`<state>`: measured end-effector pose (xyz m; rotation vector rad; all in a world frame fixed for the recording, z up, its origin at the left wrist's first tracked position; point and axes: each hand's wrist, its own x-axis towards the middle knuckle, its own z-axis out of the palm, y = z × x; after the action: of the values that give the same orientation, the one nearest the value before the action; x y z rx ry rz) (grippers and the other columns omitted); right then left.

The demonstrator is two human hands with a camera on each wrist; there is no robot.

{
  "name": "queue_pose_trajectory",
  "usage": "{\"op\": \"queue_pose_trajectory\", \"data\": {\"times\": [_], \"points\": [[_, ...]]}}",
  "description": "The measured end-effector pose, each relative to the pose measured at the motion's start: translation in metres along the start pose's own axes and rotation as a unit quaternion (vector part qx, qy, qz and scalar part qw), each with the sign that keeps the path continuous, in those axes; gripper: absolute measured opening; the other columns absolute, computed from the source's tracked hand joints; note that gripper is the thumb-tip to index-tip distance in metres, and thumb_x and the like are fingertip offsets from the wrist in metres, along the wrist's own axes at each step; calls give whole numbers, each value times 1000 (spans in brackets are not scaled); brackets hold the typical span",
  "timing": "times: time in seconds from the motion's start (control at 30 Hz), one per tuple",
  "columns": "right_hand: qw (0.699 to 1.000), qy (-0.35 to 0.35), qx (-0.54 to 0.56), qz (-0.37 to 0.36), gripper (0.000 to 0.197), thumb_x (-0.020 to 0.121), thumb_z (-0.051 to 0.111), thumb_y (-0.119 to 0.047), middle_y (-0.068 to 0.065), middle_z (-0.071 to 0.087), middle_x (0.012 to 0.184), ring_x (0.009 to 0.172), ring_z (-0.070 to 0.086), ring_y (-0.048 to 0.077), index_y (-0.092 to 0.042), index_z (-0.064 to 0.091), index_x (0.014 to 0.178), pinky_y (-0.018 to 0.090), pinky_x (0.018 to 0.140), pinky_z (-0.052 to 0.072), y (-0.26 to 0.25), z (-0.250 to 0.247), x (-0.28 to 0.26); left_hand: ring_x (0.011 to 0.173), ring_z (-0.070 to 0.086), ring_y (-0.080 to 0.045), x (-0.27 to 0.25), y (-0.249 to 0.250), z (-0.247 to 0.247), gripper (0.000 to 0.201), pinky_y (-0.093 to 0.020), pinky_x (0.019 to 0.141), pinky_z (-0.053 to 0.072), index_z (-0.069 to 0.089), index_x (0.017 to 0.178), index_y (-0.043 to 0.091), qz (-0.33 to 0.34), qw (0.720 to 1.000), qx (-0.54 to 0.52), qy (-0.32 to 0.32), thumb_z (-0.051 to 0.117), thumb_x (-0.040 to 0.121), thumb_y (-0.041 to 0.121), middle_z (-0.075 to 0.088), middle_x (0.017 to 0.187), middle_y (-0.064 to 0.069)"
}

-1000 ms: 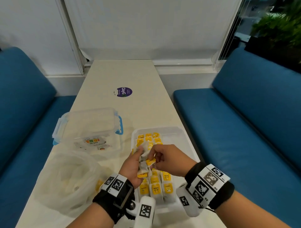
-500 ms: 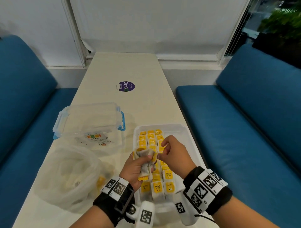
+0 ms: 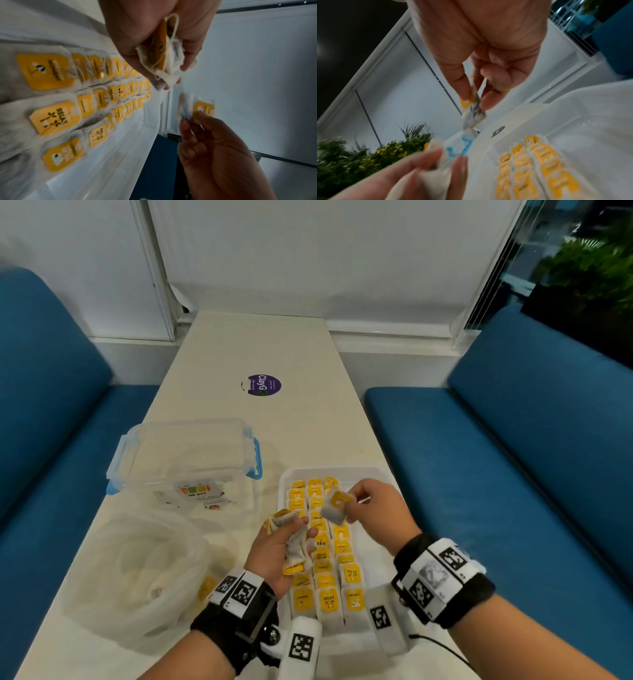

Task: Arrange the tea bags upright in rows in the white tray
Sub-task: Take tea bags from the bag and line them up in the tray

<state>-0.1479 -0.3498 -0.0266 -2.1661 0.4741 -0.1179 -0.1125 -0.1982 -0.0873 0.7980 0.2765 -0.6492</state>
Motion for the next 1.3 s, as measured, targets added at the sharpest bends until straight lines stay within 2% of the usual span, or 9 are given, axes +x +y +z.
{"op": "queue_pose_trajectory", "data": {"times": [0.1,0.2,0.33,0.47,0.57,0.73,1.07,1.17,1.3], "points": [[997,19,73,28,24,81,61,1,0,54,61,44,44,1,-15,54,65,10,40,32,0,-13,20,61,64,-20,-1,4,-4,20,-25,46,51,54,74,14,-10,1000,-20,12,53,86,-1,66,74,-9],[996,27,50,67,18,83,60,2,0,52,60,46,42,5,-11,57,71,9,36,31,9,-19,45,65,64,-22,-1,4,-7,20,-26,47,51,52,76,15,-16,999,-25,18,53,86,-2,64,82,-10],[993,72,-29,89,21,85,54,1,5,60,81,73,53,19,-15,57,71,23,59,45,33,-14,83,63,66,-22,-2,3,-8,19,-25,45,50,52,77,16,-26,999,-28,21,54,86,-2,64,83,-11],[974,34,-186,125,20,91,43,-2,15,61,106,98,56,29,-5,62,96,32,83,45,48,-1,100,69,64,-25,-3,1,-10,19,-23,44,50,52,80,15,-33,999,-18,26,52,87,-3,63,86,-11],[955,-16,-260,143,21,94,39,-4,17,59,109,103,57,30,-5,61,96,34,94,45,56,9,105,67,66,-24,-5,0,-13,16,-24,44,50,53,80,14,-31,999,-6,19,56,81,-1,65,86,-10],[941,-42,-274,192,36,100,34,-13,14,51,137,128,48,26,-1,49,131,29,106,36,55,14,112,63,67,-22,-8,-3,-17,16,-24,42,47,53,79,14,-20,1000,20,2,61,68,6,66,86,-10],[911,-90,-368,163,33,99,38,-15,11,56,130,122,52,25,-3,53,126,29,99,40,69,26,128,63,66,-24,-10,-2,-16,13,-24,42,46,54,77,13,-21,1000,17,6,59,69,4,65,87,-12],[926,-57,-331,173,38,99,39,-20,8,51,136,127,49,23,-5,47,133,30,106,36,70,24,126,62,66,-23,-11,-2,-14,13,-25,43,46,54,77,13,-20,1000,22,7,59,69,6,67,86,-11],[937,-33,-297,179,40,95,44,-19,11,54,132,122,52,28,-5,49,132,33,104,42,74,25,121,61,64,-21,-13,1,-10,4,-24,44,46,57,82,13,-22,999,24,3,56,80,10,64,87,-11]]}}
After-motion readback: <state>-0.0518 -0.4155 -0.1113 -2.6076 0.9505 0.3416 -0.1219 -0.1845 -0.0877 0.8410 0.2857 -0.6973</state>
